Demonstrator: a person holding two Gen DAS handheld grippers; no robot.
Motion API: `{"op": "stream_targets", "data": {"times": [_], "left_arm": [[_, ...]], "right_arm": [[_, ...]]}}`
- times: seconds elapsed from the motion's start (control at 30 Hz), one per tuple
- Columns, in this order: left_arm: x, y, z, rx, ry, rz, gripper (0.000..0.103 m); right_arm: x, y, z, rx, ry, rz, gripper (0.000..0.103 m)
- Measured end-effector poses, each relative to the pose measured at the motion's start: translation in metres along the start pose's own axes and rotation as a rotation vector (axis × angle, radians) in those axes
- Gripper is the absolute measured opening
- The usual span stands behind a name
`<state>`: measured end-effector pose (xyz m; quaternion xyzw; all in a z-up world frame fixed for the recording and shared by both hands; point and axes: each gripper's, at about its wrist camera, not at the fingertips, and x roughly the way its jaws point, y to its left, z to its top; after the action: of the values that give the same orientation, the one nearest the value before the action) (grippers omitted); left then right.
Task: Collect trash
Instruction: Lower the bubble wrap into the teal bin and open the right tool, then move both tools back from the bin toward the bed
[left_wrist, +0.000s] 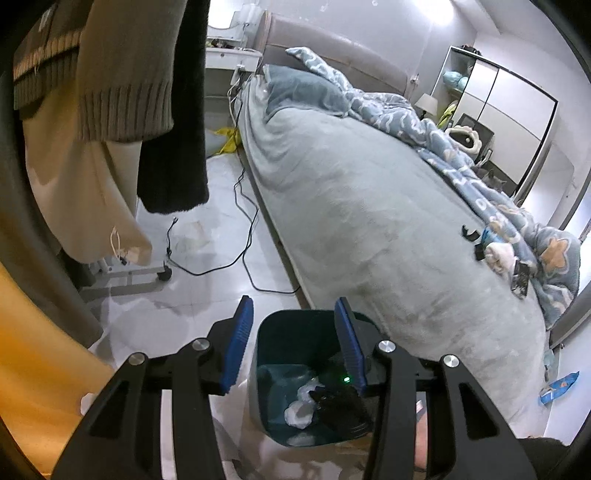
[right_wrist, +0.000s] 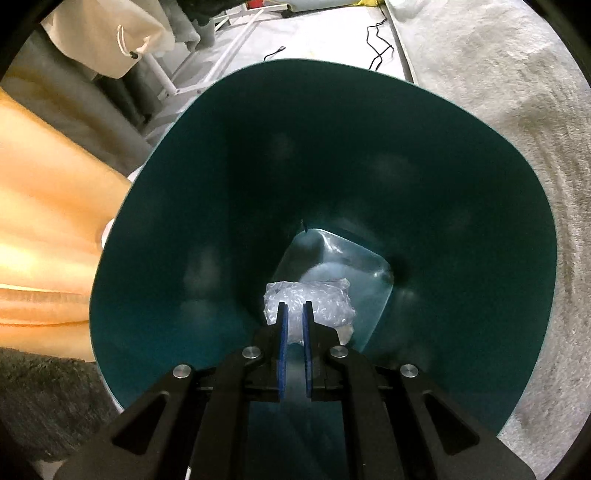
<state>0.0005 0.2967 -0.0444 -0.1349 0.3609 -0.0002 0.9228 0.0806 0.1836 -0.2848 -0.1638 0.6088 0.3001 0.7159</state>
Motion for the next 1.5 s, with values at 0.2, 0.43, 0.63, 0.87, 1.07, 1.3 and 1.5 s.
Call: {"op": "stream_targets", "data": {"times": [0.2, 0.43, 0.63, 0.87, 1.07, 1.3, 1.5], "left_arm": [[-0.017, -0.013, 0.013, 0.01, -0.04, -0.005, 0.049], [-0.031, -0.034, 0.024, 0.05, -0.08, 0.039, 0.06], [-0.044, -0.058, 0.036, 0.069, -0.139, 0.017, 0.068], [-0.044, -0.08, 0.044, 0.084, -0.17, 0.002, 0.076], [-0.039, -0.105, 0.045, 0.12, -0.188, -0.005, 0.089], [-0.019, -0.139, 0.05, 0.145, -0.184, -0.042, 0.094], [-0.003, -0.162, 0.055, 0.162, -0.181, -0.026, 0.095]], "right_arm": [[-0.005, 0.004, -0.001, -0.008, -0.022, 0.006, 0.047], [-0.053, 0.008, 0.0, -0.037, -0.114, 0.027, 0.055], [-0.12, 0.006, 0.002, -0.086, -0.239, 0.001, 0.063], [-0.195, -0.03, -0.007, -0.018, -0.43, -0.024, 0.071], [-0.245, -0.058, -0.015, 0.022, -0.56, -0.154, 0.081], [-0.286, -0.109, -0.035, 0.131, -0.655, -0.253, 0.092], [-0.301, -0.154, -0.05, 0.242, -0.687, -0.265, 0.093]]}}
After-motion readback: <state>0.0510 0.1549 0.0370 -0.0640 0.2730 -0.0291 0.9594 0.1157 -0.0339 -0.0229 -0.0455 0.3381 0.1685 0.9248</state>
